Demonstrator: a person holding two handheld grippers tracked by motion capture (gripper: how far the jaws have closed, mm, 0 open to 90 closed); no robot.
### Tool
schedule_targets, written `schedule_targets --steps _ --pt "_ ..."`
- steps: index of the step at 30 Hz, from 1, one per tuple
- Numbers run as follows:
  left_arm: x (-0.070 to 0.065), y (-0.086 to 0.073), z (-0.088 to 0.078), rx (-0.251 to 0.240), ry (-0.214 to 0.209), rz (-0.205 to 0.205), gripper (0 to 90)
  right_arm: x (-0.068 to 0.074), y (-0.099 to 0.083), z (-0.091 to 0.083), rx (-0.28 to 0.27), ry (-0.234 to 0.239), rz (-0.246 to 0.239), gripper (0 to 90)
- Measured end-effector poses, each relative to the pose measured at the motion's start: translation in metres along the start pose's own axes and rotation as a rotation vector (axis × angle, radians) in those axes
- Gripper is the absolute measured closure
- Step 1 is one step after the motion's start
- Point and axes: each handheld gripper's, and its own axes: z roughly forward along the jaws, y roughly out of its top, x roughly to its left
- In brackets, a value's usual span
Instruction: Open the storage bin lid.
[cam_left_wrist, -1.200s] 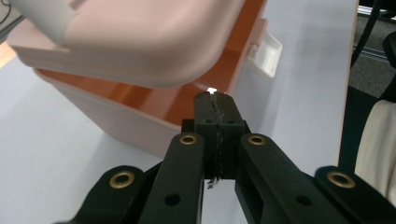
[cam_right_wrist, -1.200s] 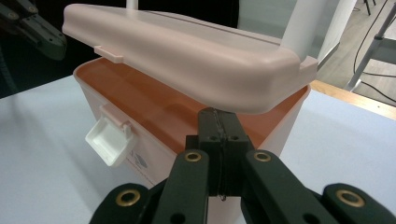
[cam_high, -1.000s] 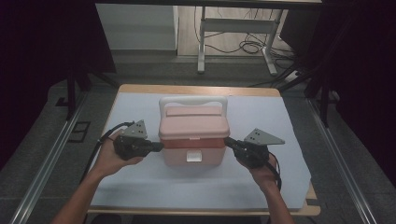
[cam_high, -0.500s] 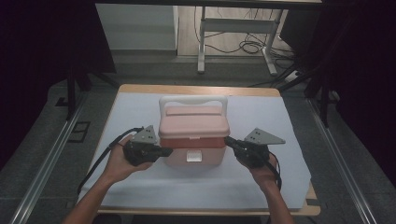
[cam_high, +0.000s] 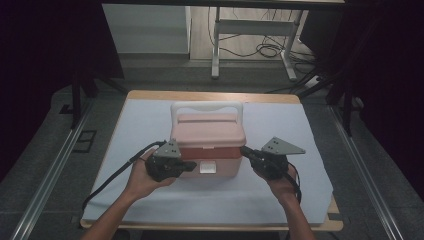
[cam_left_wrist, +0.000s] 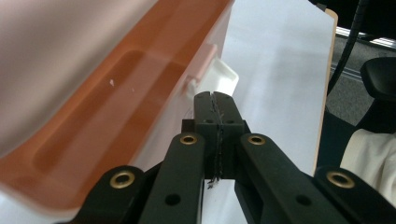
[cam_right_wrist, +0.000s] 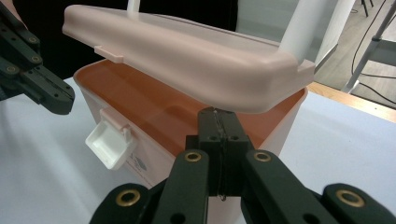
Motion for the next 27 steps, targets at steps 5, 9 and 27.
schedule_targets --steps 5,9,27 --pt "-0.007 0.006 0.008 0.004 0.002 0.027 90.0 0.001 0.0 0.001 0.002 0.0 0.001 90.0" --pt "-0.009 0.009 0.015 0.001 0.003 0.031 90.0 0.001 0.0 0.001 0.003 0.001 0.001 90.0" --pt "-0.009 0.009 0.035 0.013 0.029 0.032 90.0 0.0 0.001 0.0 0.001 0.002 -0.001 90.0"
